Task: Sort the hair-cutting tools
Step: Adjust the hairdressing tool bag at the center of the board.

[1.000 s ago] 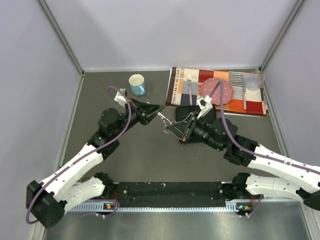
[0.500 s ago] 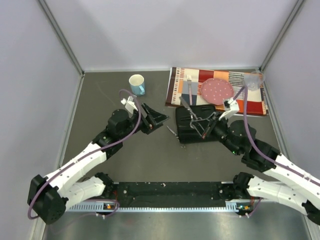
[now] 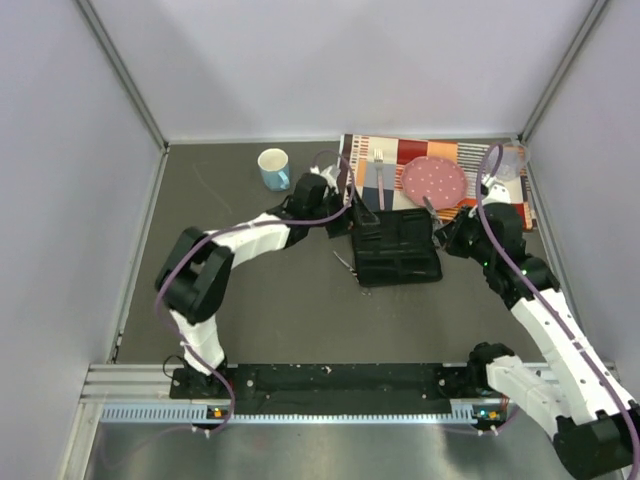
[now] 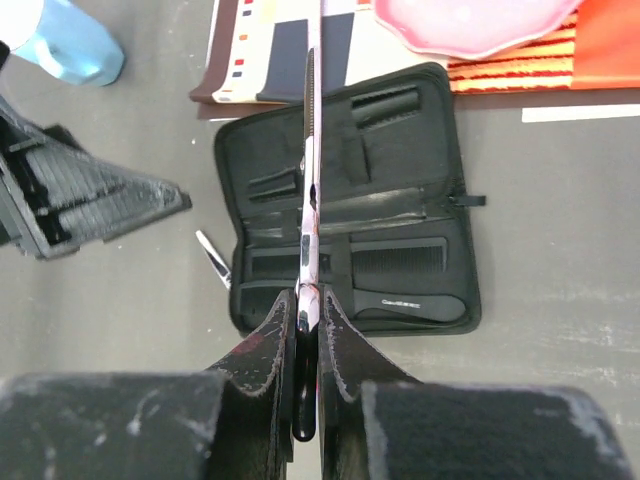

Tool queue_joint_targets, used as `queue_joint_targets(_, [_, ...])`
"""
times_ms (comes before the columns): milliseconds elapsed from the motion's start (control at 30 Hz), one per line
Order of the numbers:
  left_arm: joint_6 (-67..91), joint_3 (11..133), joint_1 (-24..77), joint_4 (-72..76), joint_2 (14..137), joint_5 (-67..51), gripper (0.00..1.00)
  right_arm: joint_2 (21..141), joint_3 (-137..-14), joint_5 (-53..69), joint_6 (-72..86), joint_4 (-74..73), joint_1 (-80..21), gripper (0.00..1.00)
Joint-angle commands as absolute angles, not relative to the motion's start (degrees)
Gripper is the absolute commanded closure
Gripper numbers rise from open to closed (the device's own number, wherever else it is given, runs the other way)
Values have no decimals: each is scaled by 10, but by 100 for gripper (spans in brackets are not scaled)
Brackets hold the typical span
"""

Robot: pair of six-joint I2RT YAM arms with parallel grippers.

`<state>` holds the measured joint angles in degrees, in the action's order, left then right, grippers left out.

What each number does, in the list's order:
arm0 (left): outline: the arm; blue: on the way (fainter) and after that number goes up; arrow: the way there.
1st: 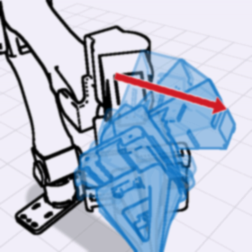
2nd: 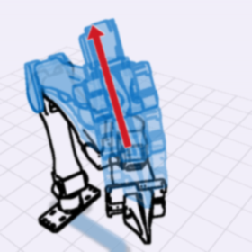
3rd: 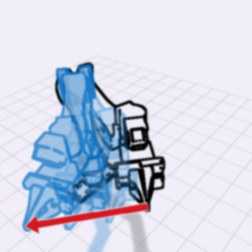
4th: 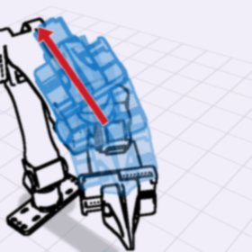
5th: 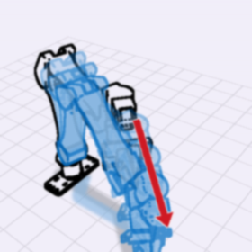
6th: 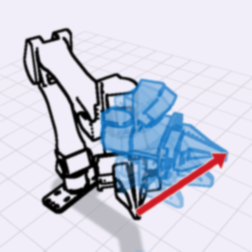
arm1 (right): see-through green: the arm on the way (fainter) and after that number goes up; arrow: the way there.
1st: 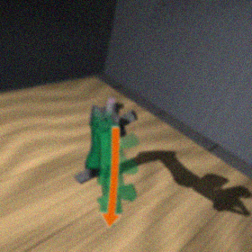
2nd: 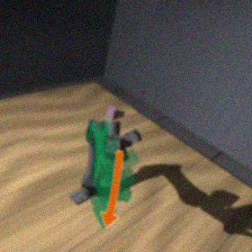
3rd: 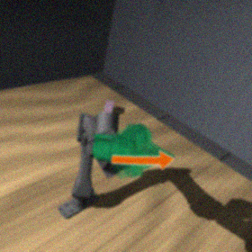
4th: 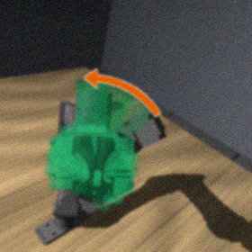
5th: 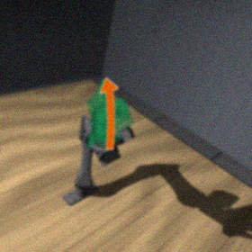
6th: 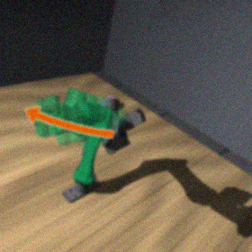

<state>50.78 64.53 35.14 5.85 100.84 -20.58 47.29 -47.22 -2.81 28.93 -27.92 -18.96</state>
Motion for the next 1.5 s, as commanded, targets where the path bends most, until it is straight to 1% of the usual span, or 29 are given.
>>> queue_joint_targets(0, [465, 755, 328, 119, 1094, -290, 14, 503, -501, 79, 254, -249, -137, 100])
queue_joint_targets(133, [437, 796, 319, 120, 1135, -302, 13, 533, -534, 100, 258, -259, -136, 100])
queue_joint_targets(233, [418, 828, 319, 76, 1157, -310, 15, 550, -553, 115, 272, -272, -136, 100])
queue_joint_targets(267, [414, 831, 319, 54, 1155, -291, 18, 555, -558, 118, 276, -277, -136, 100])
queue_joint_targets(333, [389, 821, 318, 14, 1130, -270, 18, 566, -568, 127, 278, -284, -136, 100])
queue_joint_targets(367, [380, 810, 318, 9, 1118, -239, 18, 569, -570, 127, 279, -284, -136, 100])
queue_joint_targets(467, [346, 777, 317, -9, 1090, -206, 16, 578, -577, 134, 276, -288, -136, 100])
queue_joint_targets(533, [324, 775, 316, -33, 1087, -200, 16, 584, -578, 148, 270, -292, -136, 100])
queue_joint_targets(700, [293, 770, 316, -39, 1098, -177, 13, 618, -577, 182, 257, -294, -136, 100])
queue_joint_targets(800, [282, 782, 310, -45, 1119, -198, 13, 634, -576, 199, 244, -294, -136, 100])
queue_joint_targets(1067, [315, 801, 280, -4, 1194, -329, 15, 660, -570, 267, 178, -294, -130, 100])
queue_joint_targets(1200, [329, 816, 279, -6, 1228, -356, 16, 667, -572, 305, 165, -293, -109, 100])
queue_joint_targets(1233, [332, 815, 279, -4, 1230, -357, 17, 666, -573, 308, 163, -293, -106, 100])
queue_joint_targets(1267, [339, 811, 279, -5, 1233, -360, 24, 666, -574, 308, 160, -293, -105, 100])
queue_joint_targets(1333, [345, 812, 279, 19, 1242, -363, 31, 665, -574, 310, 158, -294, -103, 100])
queue_joint_targets(1367, [351, 814, 279, 22, 1245, -368, 40, 667, -574, 310, 156, -294, -101, 100])
queue_joint_targets(1467, [357, 824, 279, 22, 1262, -375, 52, 668, -576, 312, 151, -294, -97, 100])
